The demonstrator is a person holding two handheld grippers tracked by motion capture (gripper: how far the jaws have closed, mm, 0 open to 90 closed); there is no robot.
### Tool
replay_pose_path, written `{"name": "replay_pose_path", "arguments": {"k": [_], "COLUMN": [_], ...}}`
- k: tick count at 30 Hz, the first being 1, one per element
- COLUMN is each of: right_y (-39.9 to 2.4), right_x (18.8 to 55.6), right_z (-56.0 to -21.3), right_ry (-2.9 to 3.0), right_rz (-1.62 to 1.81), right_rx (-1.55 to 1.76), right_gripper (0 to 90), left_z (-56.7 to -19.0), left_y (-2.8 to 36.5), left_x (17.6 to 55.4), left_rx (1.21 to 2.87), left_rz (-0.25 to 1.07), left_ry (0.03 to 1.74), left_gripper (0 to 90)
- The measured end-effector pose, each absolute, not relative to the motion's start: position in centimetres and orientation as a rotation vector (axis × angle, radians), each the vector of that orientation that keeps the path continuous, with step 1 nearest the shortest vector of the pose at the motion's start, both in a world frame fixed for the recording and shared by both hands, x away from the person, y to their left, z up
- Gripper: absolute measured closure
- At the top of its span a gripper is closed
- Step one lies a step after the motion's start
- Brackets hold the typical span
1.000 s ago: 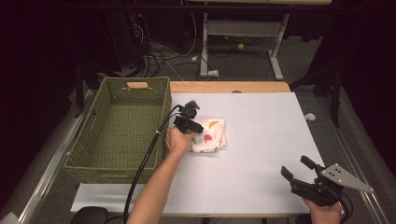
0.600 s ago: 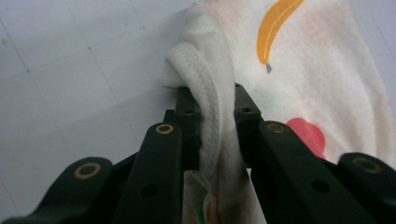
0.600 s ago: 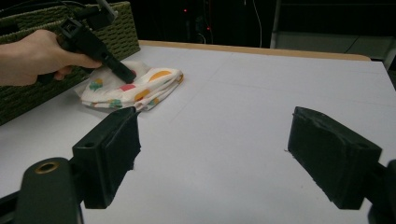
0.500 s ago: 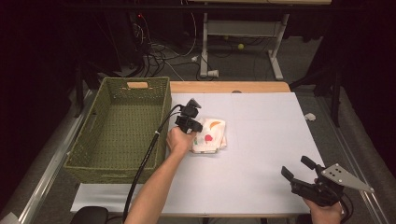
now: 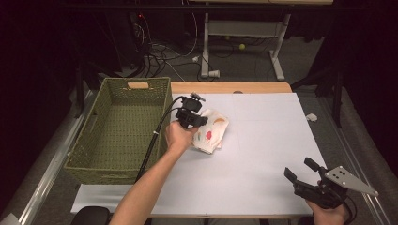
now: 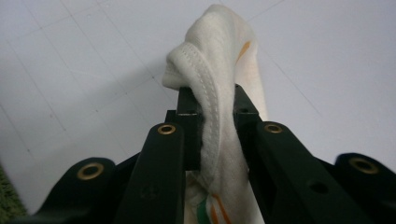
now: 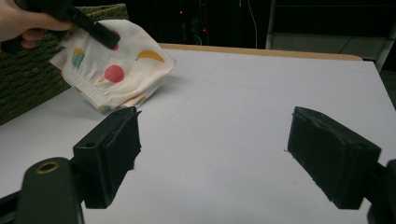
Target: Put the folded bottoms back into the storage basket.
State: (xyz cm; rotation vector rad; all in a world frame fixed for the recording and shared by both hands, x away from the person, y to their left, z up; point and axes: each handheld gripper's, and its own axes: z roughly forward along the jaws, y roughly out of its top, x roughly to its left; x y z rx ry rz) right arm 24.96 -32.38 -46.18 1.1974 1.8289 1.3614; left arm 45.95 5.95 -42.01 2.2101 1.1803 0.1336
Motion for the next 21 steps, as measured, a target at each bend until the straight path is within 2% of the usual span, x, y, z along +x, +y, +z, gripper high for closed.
{"name": "replay_pose_path", "arguments": {"k": [21], "right_y": [-32.5], "right_x": [24.9], "right_z": [-46.2], "right_ry": [1.823], "right_rz": [1.352], "right_rx": [1.204], "right_gripper": [17.8], "left_z": [-38.9], "left_y": [7.4], "left_x": [43.8], "left_rx": [2.169], "left_rz": [0.109], "left_ry": [1.095], "left_gripper": [76.9]}}
